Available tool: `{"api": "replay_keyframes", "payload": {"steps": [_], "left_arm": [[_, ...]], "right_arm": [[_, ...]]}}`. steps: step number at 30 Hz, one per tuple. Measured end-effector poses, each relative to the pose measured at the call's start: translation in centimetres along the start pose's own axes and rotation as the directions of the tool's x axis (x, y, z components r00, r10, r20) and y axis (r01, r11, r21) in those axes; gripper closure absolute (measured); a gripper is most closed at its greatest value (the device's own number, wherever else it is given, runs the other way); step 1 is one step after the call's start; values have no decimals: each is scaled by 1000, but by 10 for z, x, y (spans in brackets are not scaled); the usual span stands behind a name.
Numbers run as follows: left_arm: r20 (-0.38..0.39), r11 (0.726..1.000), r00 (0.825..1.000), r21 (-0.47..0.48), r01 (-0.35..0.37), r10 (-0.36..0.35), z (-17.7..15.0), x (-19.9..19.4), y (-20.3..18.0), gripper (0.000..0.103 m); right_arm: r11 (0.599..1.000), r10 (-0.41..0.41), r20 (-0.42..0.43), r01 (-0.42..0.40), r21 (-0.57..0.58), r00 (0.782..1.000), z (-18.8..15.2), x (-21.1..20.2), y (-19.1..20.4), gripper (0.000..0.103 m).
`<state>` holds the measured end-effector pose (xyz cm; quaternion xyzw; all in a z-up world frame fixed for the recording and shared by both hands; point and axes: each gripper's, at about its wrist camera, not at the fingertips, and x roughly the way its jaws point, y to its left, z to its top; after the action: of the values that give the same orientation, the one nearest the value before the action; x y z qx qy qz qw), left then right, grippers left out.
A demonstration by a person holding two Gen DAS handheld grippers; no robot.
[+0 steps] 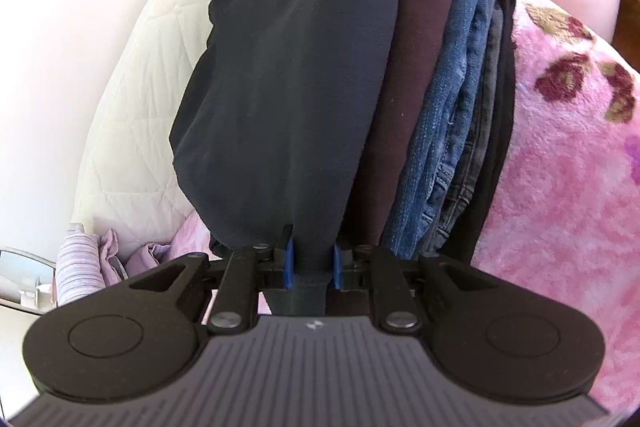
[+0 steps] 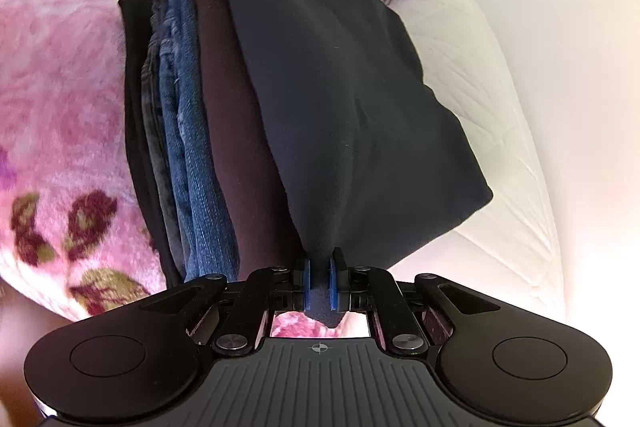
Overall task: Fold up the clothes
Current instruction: 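Lower the black shirt onto the top of the clothes stack with both grippers, then open both grippers and pull them back from the stack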
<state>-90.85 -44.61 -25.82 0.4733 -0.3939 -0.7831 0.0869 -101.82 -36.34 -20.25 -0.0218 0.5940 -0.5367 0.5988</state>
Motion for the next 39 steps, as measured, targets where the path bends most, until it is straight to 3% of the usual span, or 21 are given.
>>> {"api": "replay_keyframes", "payload": {"steps": [10,15,17,19,21,23,25,26,29,31,32,37,39], "left_arm": [[-48,997,999,-73,14,-17,6,0,10,84],[-62,992,997,-126,31,-39,14,-15,15,68],[-67,980,997,-197,28,-42,11,-33,21,48],[-76,955,995,-293,35,-60,7,-52,28,36],[-98,895,990,-444,49,-102,0,-71,32,32],[-112,811,983,-582,55,-147,-7,-89,36,23],[-117,713,973,-699,61,-199,-16,-107,40,18],[-116,661,967,-747,65,-227,-22,-116,42,14],[-102,508,951,-859,65,-292,-37,-130,39,13],[-98,443,950,-895,47,-297,-49,-145,41,13],[-89,429,951,-902,49,-295,-53,-150,40,13],[-68,458,969,-887,51,-239,-62,-193,37,10],[-54,439,973,-897,51,-222,-66,-208,33,10]], "right_arm": [[1000,11,0,-11,3,1000,2,6,1,95],[997,-34,-35,31,-71,999,6,6,12,91],[1000,-24,-36,23,-14,999,3,-7,10,90],[994,42,-31,-38,98,999,-4,-25,3,83],[964,138,-30,-128,233,990,-14,-39,-2,54],[912,206,-27,-182,368,978,-21,-50,-7,39],[816,268,-15,-219,534,963,-26,-61,-15,35],[734,306,1,-237,636,952,-30,-65,-20,33],[387,401,99,-267,883,911,-46,-77,-36,32],[189,418,157,-254,949,895,-55,-83,-39,32],[126,411,170,-240,963,896,-57,-88,-40,32],[149,320,123,-178,973,940,-40,-129,-32,28],[163,288,108,-160,974,952,-31,-145,-30,24]]}}
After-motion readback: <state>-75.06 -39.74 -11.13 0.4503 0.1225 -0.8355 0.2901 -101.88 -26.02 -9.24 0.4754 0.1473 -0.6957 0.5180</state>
